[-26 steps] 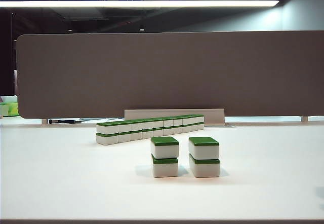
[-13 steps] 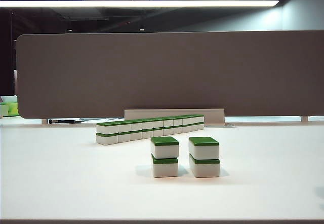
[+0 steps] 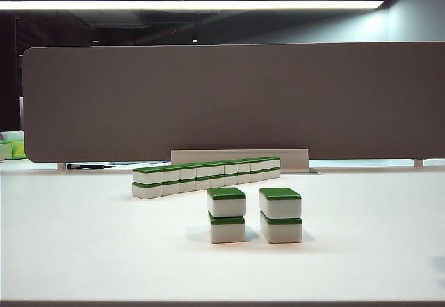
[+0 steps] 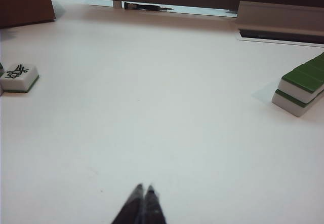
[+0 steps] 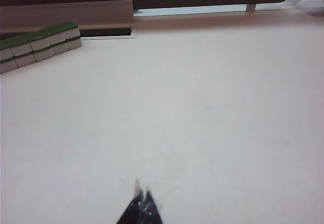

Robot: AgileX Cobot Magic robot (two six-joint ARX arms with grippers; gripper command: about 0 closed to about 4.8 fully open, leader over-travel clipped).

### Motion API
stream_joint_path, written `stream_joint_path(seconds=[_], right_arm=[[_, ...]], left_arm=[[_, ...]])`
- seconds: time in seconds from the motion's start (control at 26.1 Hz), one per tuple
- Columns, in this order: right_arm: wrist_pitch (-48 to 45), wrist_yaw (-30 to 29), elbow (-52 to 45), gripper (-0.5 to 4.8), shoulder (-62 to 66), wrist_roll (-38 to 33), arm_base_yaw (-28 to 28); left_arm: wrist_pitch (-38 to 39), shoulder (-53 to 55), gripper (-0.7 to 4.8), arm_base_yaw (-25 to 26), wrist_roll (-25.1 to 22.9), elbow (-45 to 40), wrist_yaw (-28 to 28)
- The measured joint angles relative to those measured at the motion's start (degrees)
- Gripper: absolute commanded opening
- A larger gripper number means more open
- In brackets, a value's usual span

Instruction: Take a mahjong tile from the mahjong wall and then place it on the table close to you.

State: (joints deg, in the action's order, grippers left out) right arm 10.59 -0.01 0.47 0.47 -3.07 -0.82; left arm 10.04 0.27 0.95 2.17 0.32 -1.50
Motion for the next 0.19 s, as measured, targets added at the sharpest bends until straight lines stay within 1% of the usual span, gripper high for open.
stream_joint_path(seconds=[0.19], right_arm=[[0.0, 0.0, 0.0, -0.01, 0.0, 0.0, 0.0]], left_arm=[[0.0, 0.0, -0.05, 0.0, 0.0, 0.0, 0.0]])
